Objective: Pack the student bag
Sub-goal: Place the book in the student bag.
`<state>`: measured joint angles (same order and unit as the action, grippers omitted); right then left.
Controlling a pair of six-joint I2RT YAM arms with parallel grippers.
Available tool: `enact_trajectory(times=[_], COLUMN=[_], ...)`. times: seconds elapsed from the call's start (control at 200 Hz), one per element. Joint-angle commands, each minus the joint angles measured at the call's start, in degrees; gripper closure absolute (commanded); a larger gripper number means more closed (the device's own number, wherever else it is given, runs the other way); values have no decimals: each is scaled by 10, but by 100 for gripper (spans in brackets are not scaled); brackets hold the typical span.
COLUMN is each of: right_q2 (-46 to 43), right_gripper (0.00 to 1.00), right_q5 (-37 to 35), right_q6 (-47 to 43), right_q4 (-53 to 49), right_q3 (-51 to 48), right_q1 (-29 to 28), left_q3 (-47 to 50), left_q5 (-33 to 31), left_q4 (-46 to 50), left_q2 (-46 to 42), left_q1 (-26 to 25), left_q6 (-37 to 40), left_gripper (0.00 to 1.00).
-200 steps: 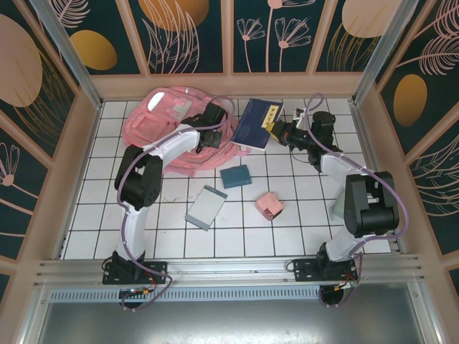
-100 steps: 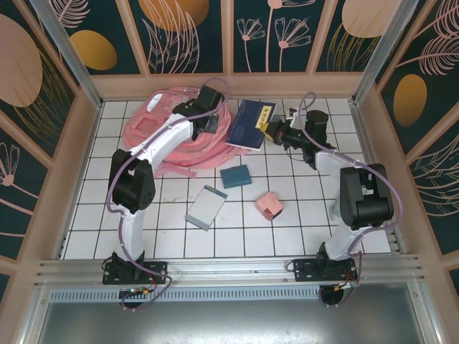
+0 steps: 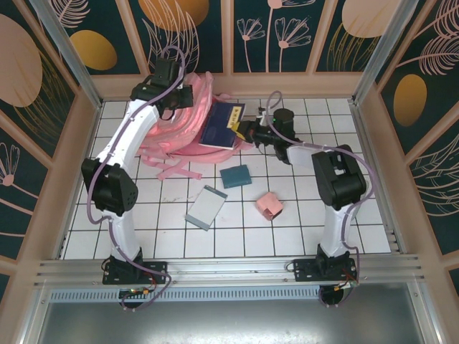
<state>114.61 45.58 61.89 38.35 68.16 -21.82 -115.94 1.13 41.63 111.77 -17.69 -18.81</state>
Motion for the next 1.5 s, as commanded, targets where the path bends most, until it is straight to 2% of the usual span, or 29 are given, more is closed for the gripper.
enact_trajectory(times=[0.0,0.37,0.715,0.775,0.835,0.865,0.92,1.016,1.251,1.496], right_q2=[38,219,381,391,388,383,365,324,228,118], right_gripper=[100,100,100,93,83,73,60,48,38,36], right_q5=[-44,-164,-216,-217,-205,-202,-196,-193,-196,-196], right_q6=[24,82,68,65,61,56,45,19,-50,-96], right_q4=[49,-2,-207,-236,-244,-251,-254,-260,-318,-335], right_q3=[61,295,595,618,616,611,591,547,471,338], right_q1=[-34,-92,-126,-129,-130,-129,-129,-126,-110,-86], left_q3=[-17,-10,7,14,19,21,24,30,49,74], left_q5=[80,138,222,234,239,239,239,238,213,138], left_q4=[-72,-84,-123,-131,-134,-134,-133,-132,-129,-108], left_q2=[-48,-47,-57,-60,-60,-61,-60,-61,-59,-54], left_q1=[1,9,48,58,66,70,76,84,91,92], left_q6=[-12,-28,-63,-71,-74,-72,-71,-68,-51,-14], left_gripper=[100,100,100,100,100,100,100,100,100,100])
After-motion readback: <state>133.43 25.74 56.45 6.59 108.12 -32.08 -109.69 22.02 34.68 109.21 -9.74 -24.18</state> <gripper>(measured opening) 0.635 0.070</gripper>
